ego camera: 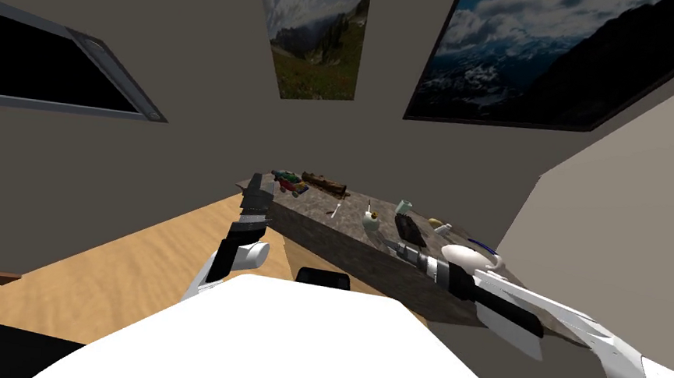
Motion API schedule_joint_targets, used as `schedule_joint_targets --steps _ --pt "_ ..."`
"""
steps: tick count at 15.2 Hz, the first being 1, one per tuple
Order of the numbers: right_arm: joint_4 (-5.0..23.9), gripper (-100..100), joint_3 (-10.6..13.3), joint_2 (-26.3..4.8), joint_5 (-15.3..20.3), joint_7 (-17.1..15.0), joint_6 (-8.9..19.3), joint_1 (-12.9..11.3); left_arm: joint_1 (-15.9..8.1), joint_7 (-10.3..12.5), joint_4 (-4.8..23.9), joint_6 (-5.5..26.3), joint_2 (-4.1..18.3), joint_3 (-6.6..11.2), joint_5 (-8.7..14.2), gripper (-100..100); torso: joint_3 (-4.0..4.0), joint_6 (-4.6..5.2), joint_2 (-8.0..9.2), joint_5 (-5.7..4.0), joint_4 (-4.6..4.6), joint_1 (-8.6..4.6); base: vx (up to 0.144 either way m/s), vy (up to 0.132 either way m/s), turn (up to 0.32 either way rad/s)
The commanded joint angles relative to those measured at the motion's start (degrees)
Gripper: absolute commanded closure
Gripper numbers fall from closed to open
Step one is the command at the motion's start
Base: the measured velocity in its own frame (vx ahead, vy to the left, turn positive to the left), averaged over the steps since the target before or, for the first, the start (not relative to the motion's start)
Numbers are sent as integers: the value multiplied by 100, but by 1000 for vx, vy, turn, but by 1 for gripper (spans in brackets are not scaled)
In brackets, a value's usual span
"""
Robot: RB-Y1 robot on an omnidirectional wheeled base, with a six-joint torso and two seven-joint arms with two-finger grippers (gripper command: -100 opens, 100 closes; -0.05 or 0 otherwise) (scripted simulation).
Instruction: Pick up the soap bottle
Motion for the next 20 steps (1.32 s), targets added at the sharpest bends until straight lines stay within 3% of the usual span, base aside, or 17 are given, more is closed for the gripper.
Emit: schedule_joint_targets --steps 1,2,5,6,9,14,19,20 --pt "7 -100 -4 -195 -3 -3 -3 12 0 0 0 0 0 0 0 0 0 0 0 0 0 0 -5 -6 -20" --pt "142 -100 28 -384 -32 -68 -36 90 0 0 0 0 0 0 0 0 0 1 0 1 0 5 -7 -12 239" --pt "142 -100 28 -752 -32 -68 -36 90 0 0 0 0 0 0 0 0 -1 -2 -1 1 0 1 -11 -28 122" --pt "276 -100 59 -886 -60 -132 -69 168 0 0 0 0 0 0 0 0 0 1 0 1 0 2 -19 -24 169" --pt "276 -100 59 -1294 -60 -132 -69 168 0 0 0 0 0 0 0 0 0 -2 0 0 0 -2 -14 -32 133" --pt "540 -100 120 -1992 -116 -259 -133 319 0 0 0 0 0 0 0 0 -1 0 -2 1 0 3 -12 -24 147" --pt "540 -100 120 -2383 -116 -259 -133 319 0 0 0 0 0 0 0 0 0 1 -1 1 0 7 -10 -18 62" --pt "668 -100 150 -2566 -143 -320 -165 392 0 0 0 0 0 0 0 0 -1 1 -2 2 0 10 -7 -12 180"
